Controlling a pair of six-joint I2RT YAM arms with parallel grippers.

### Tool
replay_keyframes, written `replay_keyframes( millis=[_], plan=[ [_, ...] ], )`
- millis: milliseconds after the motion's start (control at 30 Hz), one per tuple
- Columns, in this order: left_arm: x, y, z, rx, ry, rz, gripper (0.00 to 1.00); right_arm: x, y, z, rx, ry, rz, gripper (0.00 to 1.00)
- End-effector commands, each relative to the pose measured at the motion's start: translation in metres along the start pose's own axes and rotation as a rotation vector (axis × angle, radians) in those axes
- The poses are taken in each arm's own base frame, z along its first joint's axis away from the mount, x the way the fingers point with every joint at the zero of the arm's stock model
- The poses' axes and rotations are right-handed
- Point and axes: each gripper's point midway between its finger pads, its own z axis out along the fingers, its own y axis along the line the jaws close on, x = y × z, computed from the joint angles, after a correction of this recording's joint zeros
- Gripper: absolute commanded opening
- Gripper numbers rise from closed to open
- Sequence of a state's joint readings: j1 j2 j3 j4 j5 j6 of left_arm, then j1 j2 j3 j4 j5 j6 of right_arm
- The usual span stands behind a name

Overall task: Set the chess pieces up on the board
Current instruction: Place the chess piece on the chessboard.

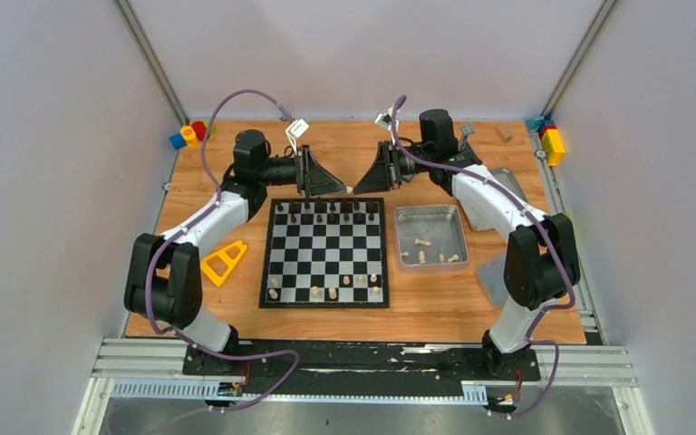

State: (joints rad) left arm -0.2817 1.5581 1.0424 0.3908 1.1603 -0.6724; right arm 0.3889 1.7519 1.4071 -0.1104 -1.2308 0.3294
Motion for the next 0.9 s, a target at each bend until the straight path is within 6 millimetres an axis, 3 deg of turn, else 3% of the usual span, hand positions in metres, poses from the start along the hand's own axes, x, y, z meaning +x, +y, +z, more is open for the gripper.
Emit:
replay_keyframes(
  millis=[0, 33, 167, 400, 533, 633, 867],
  plan=[
    [-0.007, -0.012, -0.007, -0.037, -0.007, 0.128, 0.64, -0.005, 0.019, -0.015, 0.048, -0.009, -0.189, 0.0],
    [-0.01, -0.015, -0.008, -0.043, -0.009, 0.145, 0.7, -0.002, 0.018, -0.016, 0.059, -0.007, -0.201, 0.0],
    [-0.008, -0.015, -0.02, -0.1, 0.011, 0.201, 0.81, 0.008, 0.022, -0.021, 0.085, 0.006, -0.231, 0.0],
    [-0.003, 0.003, -0.069, -0.275, 0.066, 0.235, 0.84, 0.029, 0.017, -0.013, 0.166, 0.073, -0.328, 0.0],
    [-0.007, 0.019, -0.111, -0.443, 0.057, 0.192, 0.84, 0.044, 0.015, 0.007, 0.224, 0.158, -0.401, 0.0],
    [-0.011, 0.033, -0.155, -0.59, 0.018, 0.13, 0.84, 0.058, 0.013, 0.026, 0.272, 0.247, -0.461, 0.0],
    [-0.009, 0.041, -0.216, -0.797, -0.013, 0.07, 0.85, 0.099, 0.005, 0.073, 0.338, 0.519, -0.556, 0.0]
  ],
)
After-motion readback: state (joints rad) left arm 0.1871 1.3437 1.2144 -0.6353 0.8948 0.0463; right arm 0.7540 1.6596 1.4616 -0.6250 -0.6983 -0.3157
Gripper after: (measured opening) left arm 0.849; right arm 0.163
